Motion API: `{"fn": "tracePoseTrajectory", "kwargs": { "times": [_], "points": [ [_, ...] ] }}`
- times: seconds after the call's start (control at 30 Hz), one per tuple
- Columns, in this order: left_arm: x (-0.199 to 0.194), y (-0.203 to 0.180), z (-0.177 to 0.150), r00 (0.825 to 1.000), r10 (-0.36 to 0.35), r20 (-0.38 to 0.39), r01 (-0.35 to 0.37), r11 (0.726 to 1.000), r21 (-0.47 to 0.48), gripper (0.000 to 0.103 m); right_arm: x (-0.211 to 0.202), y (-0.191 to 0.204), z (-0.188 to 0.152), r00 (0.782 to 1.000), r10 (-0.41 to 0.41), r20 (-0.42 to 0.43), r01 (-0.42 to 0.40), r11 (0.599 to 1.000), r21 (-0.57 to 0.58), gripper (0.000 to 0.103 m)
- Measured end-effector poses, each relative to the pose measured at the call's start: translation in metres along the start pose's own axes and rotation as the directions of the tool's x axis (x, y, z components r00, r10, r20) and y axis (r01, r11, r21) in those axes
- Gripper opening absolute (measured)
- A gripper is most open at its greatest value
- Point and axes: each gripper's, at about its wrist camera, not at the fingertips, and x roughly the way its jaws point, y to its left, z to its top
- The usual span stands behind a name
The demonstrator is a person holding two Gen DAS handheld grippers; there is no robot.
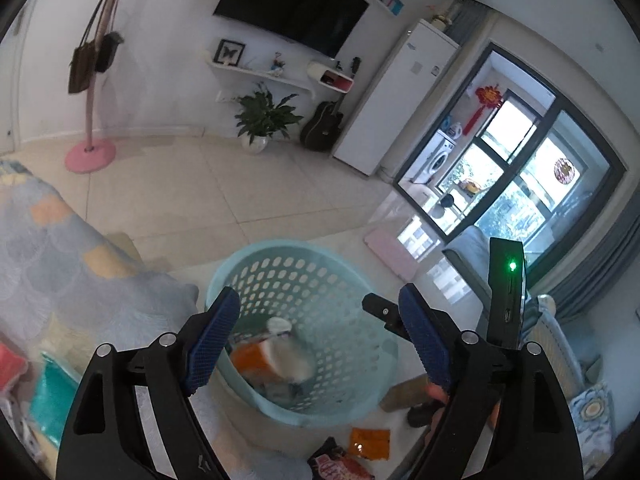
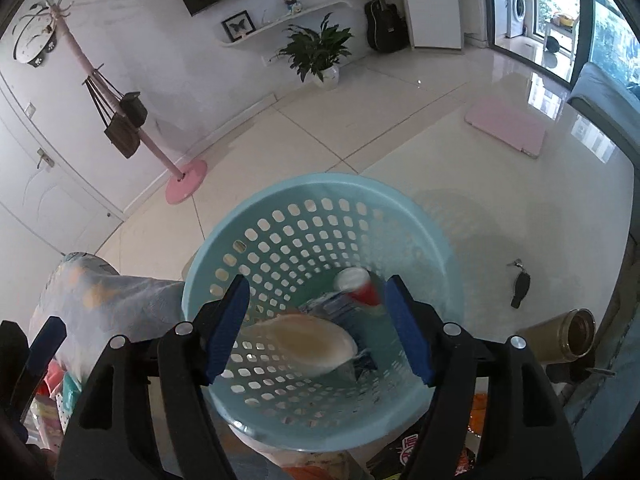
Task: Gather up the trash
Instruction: 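Release the orange cup into the basket with left while right releases the milk box, then grasp the pink plastic bottle with left while right grasps the teal bag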
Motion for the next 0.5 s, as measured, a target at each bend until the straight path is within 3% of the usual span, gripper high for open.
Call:
{"fn": "tracePoseTrajectory", "kwargs": {
  "times": [0.23, 0.5],
  "points": [
    [-0.046, -0.023, 0.002, 0.998, -0.017, 0.064, 0.012, 0.997, 0.082, 0.08, -0.043, 0.026, -0.008, 0.996, 0.063, 0.07, -0.057, 0.995, -0.085, 0.067],
    [-0.132, -0.033, -0.011, 0.982, 0.023, 0.188, -0.047, 0.991, 0.127, 0.08, -0.106, 0.091, -0.033, 0.963, 0.229, 0.145, -0.186, 0.947, -0.263, 0.067]
  ]
}}
